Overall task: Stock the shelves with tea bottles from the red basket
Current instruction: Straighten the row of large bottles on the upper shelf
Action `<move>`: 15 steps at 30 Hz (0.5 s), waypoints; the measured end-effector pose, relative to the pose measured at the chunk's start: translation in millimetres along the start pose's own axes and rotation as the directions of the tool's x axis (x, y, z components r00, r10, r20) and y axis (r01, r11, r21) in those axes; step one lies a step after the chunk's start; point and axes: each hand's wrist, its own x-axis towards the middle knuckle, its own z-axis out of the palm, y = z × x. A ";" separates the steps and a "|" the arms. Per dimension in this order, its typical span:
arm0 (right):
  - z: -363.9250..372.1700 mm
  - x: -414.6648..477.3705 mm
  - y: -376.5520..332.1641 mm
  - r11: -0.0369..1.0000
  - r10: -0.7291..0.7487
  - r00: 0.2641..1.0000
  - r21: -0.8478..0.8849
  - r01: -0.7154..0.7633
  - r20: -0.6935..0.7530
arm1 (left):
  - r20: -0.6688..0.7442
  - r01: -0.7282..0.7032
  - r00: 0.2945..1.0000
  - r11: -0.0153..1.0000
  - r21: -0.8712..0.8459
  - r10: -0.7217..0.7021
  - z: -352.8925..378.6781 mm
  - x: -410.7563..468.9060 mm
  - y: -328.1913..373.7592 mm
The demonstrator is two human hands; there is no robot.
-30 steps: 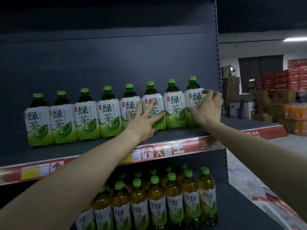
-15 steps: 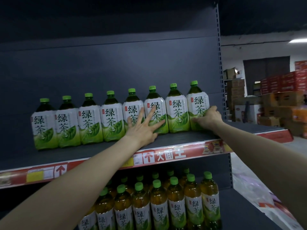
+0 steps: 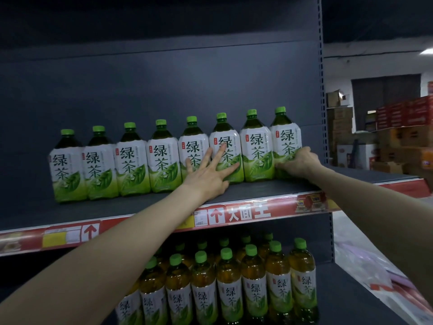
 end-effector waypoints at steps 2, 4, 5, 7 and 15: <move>0.3 -0.7 -0.4 1.000 -0.011 1.000 -0.019 0.011 0.004 | 0.004 0.003 1.000 1.000 -0.007 -0.003 0.0 0.2 -0.2; 0.4 -0.9 -0.1 0.999 -0.018 1.000 -0.030 0.018 0.011 | 0.009 0.004 1.000 1.000 -0.014 -0.003 0.1 0.9 0.0; 0.5 -1.6 -0.3 0.999 -0.018 1.000 -0.031 0.018 0.016 | 0.011 0.003 1.000 1.000 -0.015 -0.003 0.3 0.8 0.0; -0.1 -4.0 -1.6 0.999 -0.014 1.000 -0.032 0.015 0.026 | 0.015 0.002 1.000 1.000 -0.021 -0.001 -0.3 0.0 0.0; -3.9 -11.4 -7.5 0.998 0.061 0.995 0.014 -0.062 0.077 | -0.078 -0.044 0.996 0.990 -0.136 0.034 -6.7 -8.4 -6.9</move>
